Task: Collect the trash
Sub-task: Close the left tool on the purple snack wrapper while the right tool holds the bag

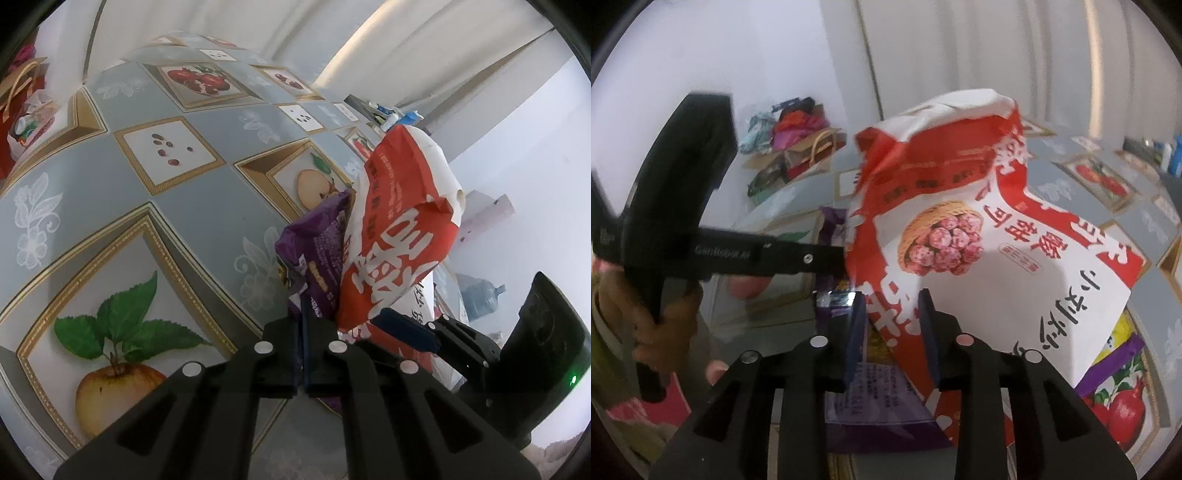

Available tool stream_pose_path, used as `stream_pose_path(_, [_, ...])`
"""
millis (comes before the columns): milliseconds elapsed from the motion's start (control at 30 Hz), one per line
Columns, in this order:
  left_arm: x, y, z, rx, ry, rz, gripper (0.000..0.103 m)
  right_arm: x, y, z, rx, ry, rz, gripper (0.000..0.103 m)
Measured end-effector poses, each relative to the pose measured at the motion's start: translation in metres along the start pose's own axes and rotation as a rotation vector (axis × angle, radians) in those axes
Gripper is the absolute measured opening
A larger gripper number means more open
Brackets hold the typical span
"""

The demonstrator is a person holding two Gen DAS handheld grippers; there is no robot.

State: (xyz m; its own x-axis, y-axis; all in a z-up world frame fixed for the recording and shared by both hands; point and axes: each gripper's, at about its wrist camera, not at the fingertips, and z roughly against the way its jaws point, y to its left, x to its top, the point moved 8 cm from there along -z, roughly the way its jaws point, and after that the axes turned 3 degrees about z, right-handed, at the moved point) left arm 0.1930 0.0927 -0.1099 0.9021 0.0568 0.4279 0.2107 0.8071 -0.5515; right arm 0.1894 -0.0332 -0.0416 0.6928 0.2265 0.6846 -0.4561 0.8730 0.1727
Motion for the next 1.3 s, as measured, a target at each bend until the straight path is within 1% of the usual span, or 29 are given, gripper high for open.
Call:
stream_pose_path(233, [0.001,-0.004,0.005,-0.011,-0.005,-0.015,0.001,0.007,0.009,-0.004,-0.034,-0.002,0.074,0.030])
stream_pose_path(367, [0.003,-0.009,0.005,0.001,-0.021,-0.044,0.001,0.009,0.008,-0.001,-0.032,-0.016,0.062,0.030])
stream_pose_path(433, [0.003,-0.010,0.005,-0.003,-0.025,-0.049,0.001,0.011,0.006,0.003,-0.009,-0.029,0.032,0.030])
stream_pose_path(567, [0.001,-0.009,0.006,-0.003,-0.028,-0.051,0.001,0.022,-0.001,0.017,0.042,-0.079,-0.059,0.036])
stream_pose_path(700, [-0.002,-0.012,0.010,-0.010,-0.035,-0.056,0.001,0.035,-0.010,0.028,0.092,-0.116,-0.158,0.047])
stream_pose_path(767, [-0.002,-0.015,0.013,-0.013,-0.044,-0.063,0.001,0.042,-0.014,0.031,0.120,-0.130,-0.209,0.049])
stream_pose_path(833, [-0.003,-0.019,0.017,-0.015,-0.055,-0.075,0.001,0.047,-0.014,0.032,0.115,-0.132,-0.224,0.051])
stream_pose_path(1000, [-0.006,-0.035,0.025,-0.019,-0.078,-0.122,0.001,0.053,-0.015,0.032,0.072,-0.128,-0.252,0.052])
stream_pose_path(1067, [-0.008,-0.042,0.026,-0.023,-0.082,-0.137,0.001,0.052,-0.017,0.033,0.064,-0.126,-0.266,0.049])
stream_pose_path(1133, [-0.009,-0.048,0.028,-0.026,-0.089,-0.152,0.001,0.045,-0.017,0.036,0.062,-0.114,-0.283,0.036])
stream_pose_path(1167, [-0.010,-0.051,0.029,-0.026,-0.094,-0.162,0.001,0.043,-0.020,0.037,0.058,-0.110,-0.296,0.033])
stream_pose_path(1233, [-0.011,-0.059,0.033,-0.030,-0.105,-0.178,0.001,0.037,-0.016,0.044,0.068,-0.112,-0.313,0.021])
stream_pose_path(1300, [-0.011,-0.064,0.036,-0.034,-0.113,-0.186,0.001,0.036,-0.019,0.051,0.076,-0.129,-0.334,0.015])
